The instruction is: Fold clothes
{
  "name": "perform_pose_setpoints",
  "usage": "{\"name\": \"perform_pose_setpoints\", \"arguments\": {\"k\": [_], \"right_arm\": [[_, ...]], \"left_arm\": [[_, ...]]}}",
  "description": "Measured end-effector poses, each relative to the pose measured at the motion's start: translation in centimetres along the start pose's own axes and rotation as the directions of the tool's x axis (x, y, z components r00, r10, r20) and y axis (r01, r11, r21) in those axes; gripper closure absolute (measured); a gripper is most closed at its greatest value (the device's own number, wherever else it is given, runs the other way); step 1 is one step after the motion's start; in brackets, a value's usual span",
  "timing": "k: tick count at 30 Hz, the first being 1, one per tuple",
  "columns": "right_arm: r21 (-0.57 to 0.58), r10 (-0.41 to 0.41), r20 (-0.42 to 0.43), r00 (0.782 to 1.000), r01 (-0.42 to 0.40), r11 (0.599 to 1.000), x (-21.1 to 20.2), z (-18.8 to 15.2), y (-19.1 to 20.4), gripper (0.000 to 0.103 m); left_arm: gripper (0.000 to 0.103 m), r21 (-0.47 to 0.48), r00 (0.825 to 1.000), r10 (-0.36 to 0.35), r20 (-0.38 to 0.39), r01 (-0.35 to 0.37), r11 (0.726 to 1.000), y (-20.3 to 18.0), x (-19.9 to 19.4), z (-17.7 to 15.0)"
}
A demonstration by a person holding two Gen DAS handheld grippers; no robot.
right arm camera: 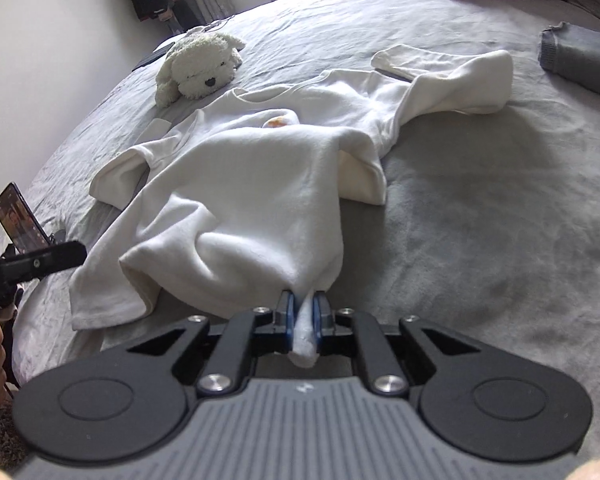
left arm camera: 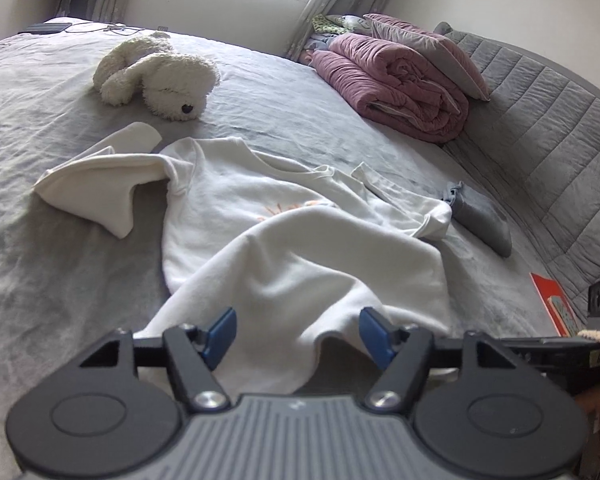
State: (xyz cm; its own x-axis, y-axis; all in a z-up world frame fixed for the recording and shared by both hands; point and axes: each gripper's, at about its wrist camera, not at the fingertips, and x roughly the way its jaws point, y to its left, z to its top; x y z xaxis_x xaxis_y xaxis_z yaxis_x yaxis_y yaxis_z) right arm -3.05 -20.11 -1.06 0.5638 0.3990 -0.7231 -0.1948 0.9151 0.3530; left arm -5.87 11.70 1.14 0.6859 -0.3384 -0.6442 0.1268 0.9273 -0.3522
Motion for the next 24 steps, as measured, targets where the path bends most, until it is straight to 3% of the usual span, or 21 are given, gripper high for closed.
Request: {"name": "perform_pose_setpoints", "arguments": {"k": [4,12,15,21,23,24], "right_arm": [[0.031,0.013,0.034,0.999,-0.014,0.999,-2.5,-0.9,-1.3,0.092],[0.106,-0.003,0.070,0.998,-0.004,0.994,-5.2,-3.8,-4.5,0.092],[0.161,0.024,0.068,0.997,-0.034,0.986,-5.0,-4.6,-5.5,0.090],[0.218,0.068,0.102,0.992,-0.090,0.972,-4.9,-5.4,-6.5,0.077],[0.237,0.096,0.120,0.988,-0.122,0.964,-4.7,-5.7,-6.9,0.057],[0.248,0.113,0.129,0.985,-0.142,0.958,-4.6,-5.9,-7.1,0.057]], "left_arm": [[0.030,-0.059,0.999,0.045,-0.004,-0.045,0.997,2.0,-2.5,-1.3],[0.031,-0.276,0.999,0.036,0.000,-0.035,0.961,7.0,-5.1,-4.9],[0.032,-0.282,1.000,-0.028,-0.001,0.026,0.959,7.3,-4.3,-6.3],[0.034,-0.240,0.997,-0.078,0.007,0.078,0.968,6.4,-2.5,-7.9],[0.041,-0.214,0.997,-0.074,0.009,0.074,0.974,6.0,-2.1,-8.2],[0.046,-0.206,0.998,-0.070,0.007,0.070,0.976,5.8,-2.0,-8.3]]}}
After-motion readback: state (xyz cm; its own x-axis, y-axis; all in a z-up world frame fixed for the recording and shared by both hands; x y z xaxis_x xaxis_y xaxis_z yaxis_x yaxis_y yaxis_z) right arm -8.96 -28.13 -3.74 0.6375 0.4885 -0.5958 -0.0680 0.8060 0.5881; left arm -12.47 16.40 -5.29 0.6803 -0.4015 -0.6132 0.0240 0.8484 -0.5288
